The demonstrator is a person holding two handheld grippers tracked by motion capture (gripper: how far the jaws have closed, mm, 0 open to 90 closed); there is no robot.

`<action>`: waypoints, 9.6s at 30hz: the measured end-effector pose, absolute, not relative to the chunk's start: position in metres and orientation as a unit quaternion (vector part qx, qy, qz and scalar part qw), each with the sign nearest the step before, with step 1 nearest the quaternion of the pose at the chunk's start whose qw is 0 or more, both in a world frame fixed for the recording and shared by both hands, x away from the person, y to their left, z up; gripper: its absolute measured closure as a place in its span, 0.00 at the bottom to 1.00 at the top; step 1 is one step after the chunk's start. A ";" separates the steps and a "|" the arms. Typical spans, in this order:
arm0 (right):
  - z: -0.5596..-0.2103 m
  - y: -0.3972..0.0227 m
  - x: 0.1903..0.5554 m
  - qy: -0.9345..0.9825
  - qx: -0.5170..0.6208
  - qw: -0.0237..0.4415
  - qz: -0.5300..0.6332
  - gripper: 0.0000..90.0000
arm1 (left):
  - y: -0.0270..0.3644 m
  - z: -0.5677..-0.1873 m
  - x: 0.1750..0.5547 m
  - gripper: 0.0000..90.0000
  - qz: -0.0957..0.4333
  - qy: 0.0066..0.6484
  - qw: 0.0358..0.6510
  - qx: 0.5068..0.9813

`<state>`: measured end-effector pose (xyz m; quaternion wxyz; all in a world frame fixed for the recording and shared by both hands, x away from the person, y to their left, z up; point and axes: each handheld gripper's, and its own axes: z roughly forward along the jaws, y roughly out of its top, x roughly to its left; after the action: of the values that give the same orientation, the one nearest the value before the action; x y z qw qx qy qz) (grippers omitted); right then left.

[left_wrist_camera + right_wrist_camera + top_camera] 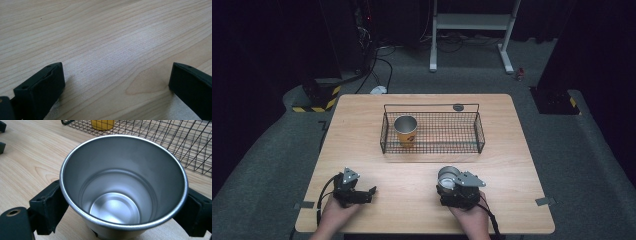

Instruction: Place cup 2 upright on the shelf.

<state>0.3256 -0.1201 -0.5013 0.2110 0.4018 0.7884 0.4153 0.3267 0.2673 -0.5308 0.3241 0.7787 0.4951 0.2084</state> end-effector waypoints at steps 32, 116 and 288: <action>-0.498 -0.131 0.323 0.760 0.401 0.226 0.458 0.21 | 0.266 -0.531 0.327 0.01 0.211 0.500 0.324 0.775; -0.430 -0.135 0.367 0.725 0.420 0.292 0.461 0.21 | 0.267 -0.531 0.327 0.00 0.210 0.498 0.324 0.777; -0.464 -0.105 0.525 0.766 0.534 0.205 0.295 0.19 | 0.266 -0.531 0.325 0.01 0.204 0.483 0.326 0.786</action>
<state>0.5247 -0.1055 -0.4644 0.2046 0.5336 0.7657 0.2951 0.3250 0.2664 -0.5307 0.3262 0.7865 0.4833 0.2036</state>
